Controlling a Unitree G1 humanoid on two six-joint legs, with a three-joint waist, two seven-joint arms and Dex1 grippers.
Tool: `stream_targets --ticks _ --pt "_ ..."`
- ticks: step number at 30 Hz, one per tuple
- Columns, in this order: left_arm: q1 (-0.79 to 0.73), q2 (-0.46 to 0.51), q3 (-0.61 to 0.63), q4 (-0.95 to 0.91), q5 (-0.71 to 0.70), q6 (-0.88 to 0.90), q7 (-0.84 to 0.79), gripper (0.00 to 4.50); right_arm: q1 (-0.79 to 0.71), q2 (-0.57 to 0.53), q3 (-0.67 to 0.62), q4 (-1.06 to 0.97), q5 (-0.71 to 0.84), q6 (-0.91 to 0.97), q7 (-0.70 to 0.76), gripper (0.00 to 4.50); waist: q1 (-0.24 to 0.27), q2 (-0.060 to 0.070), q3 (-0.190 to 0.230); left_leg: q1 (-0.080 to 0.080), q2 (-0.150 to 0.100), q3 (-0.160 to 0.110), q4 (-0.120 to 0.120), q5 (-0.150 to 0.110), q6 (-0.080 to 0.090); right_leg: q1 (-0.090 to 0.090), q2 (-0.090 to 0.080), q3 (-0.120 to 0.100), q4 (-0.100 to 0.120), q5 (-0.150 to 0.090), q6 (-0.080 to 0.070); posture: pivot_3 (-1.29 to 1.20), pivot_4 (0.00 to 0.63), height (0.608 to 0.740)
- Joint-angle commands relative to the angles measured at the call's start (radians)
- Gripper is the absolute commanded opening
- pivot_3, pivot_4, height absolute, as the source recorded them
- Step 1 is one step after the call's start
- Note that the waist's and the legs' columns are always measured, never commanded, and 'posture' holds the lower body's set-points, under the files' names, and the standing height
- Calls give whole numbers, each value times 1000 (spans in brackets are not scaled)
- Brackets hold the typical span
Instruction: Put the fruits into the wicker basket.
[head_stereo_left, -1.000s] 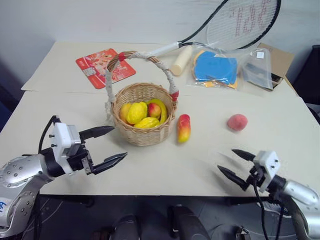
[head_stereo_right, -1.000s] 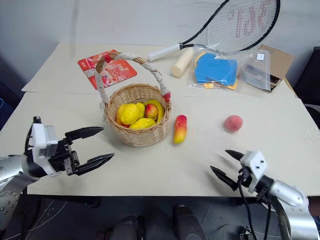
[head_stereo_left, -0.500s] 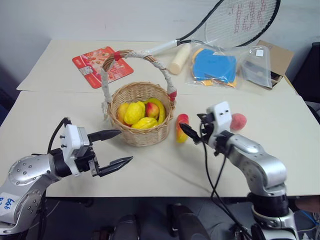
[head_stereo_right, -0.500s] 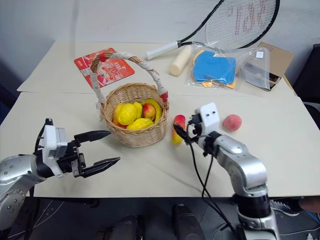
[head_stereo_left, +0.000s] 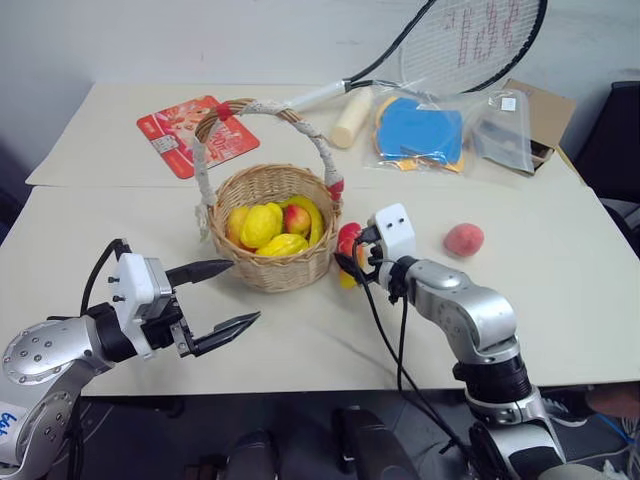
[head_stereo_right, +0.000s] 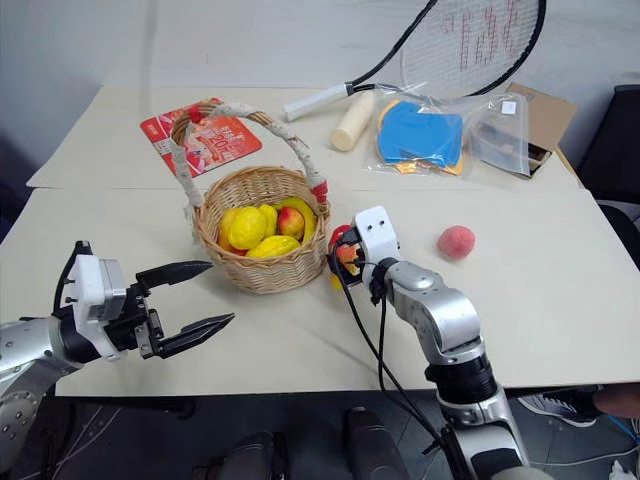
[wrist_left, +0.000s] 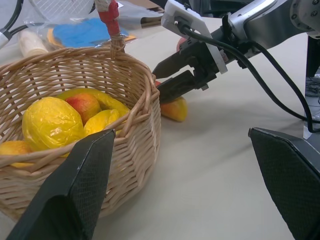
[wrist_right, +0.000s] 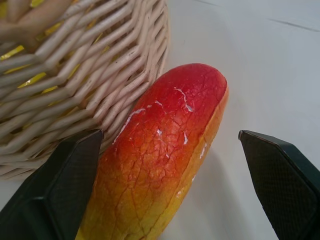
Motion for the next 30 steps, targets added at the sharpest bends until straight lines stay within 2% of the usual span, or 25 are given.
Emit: stream_targets --ticks 1,3,8,11,13,15,19,22,23,26,30 --pt "1 -2 33 -22 -6 -12 2 4500 -10 19 -31 16 12 52 -4 4297 -1 0 0 0 0 0 0 0 0 0 0 0 0 0 0 0 150 740" --pt "1 -3 31 -21 -3 -13 3 4500 -7 17 -48 8 20 69 7 3815 0 0 0 0 0 0 0 0 0 0 0 0 0 0 0 0 150 740" --pt "-3 -4 29 -15 2 -16 2 4500 -8 3 -105 -15 64 112 36 2234 1 0 0 0 0 0 0 0 0 0 -1 0 0 0 0 0 150 740" --pt "-4 -5 30 -4 7 -24 -3 4500 -3 -57 -191 -61 153 126 133 1564 4 0 0 0 0 0 0 0 0 0 -1 0 0 0 0 0 150 740" --pt "-1 -16 43 0 0 -27 5 4500 12 -128 -242 -80 172 84 185 1564 6 0 0 -1 0 -1 -1 0 1 0 -1 -1 -1 0 0 0 150 740" --pt "-1 -38 77 9 -26 -23 27 4500 47 -238 -276 -98 165 -37 283 1564 6 0 0 -2 0 -1 -1 0 1 0 -1 -1 -2 0 0 0 150 740" --pt "13 -83 149 37 -58 -19 54 4500 145 -472 -241 -145 171 -293 613 1564 3 1 0 -2 -1 -1 -2 -1 3 0 0 -1 -5 0 0 0 150 740" --pt "33 -112 198 53 -78 -16 74 4500 169 -581 -209 -188 239 -393 848 1564 -5 1 1 -1 0 -3 -2 -2 3 0 3 0 -5 0 0 0 150 740" --pt "43 -120 210 57 -80 -16 77 4500 141 -570 -200 -197 267 -402 870 1564 -7 0 1 1 0 -3 -2 -2 4 0 4 1 -4 0 0 0 150 740" --pt "77 -134 224 56 -76 -15 79 4500 -5 -445 -142 -200 334 -362 807 1564 -20 0 1 5 0 -3 -2 -2 3 1 5 6 0 0 -1 0 150 740" --pt "96 -143 224 49 -77 -16 82 4500 -167 -280 11 -134 224 -383 694 1564 -22 -1 1 5 0 -5 -1 0 1 1 5 6 2 1 -2 0 150 740"
